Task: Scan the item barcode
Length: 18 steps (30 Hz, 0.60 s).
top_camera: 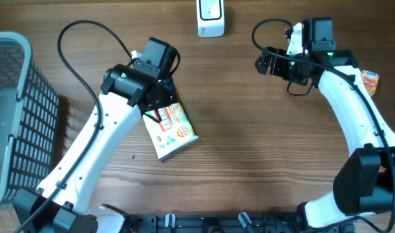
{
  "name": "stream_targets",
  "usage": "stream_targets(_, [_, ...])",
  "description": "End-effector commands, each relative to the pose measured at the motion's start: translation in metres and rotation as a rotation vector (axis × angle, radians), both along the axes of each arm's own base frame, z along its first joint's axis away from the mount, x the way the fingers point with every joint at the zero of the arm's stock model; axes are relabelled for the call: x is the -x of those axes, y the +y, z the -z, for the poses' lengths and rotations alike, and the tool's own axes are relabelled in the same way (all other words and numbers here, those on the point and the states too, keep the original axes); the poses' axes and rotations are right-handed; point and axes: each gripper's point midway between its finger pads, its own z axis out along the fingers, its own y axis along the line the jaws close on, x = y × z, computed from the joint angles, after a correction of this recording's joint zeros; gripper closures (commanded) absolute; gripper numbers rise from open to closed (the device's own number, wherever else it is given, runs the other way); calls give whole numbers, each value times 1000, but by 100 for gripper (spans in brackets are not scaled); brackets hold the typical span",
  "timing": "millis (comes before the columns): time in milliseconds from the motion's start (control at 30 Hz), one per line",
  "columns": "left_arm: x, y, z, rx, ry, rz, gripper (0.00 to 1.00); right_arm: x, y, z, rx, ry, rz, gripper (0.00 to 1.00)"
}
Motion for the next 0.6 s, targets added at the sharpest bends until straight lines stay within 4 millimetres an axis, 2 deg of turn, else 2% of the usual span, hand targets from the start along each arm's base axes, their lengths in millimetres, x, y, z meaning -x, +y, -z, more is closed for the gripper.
stream_targets(0, [-3, 40, 35, -80, 66, -188, 0, -2, -3, 5, 11, 10, 15, 0])
stream_targets(100, [-13, 64, 65, 12, 136, -281, 0, -2, -3, 5, 11, 10, 15, 0])
stream_targets(133, [-20, 64, 79, 104, 160, -227, 0, -2, -3, 5, 11, 10, 15, 0])
stream_targets(167, [-24, 62, 93, 188, 178, -168, 0, -2, -3, 5, 11, 10, 15, 0])
stream_targets(200, [-27, 52, 106, 303, 185, -71, 0, -2, -3, 5, 11, 10, 15, 0])
stream_targets(267, [-26, 32, 118, 453, 185, 63, 0, -2, -3, 5, 11, 10, 15, 0])
stream_targets(367, [-22, 32, 155, 456, 196, 64, 0, -2, -3, 5, 11, 10, 15, 0])
stream_targets(467, [-23, 32, 181, 456, 201, 63, 0, -2, -3, 5, 11, 11, 15, 0])
stream_targets(567, [-25, 24, 198, 500, 210, 71, 0, -2, -3, 5, 11, 10, 15, 0])
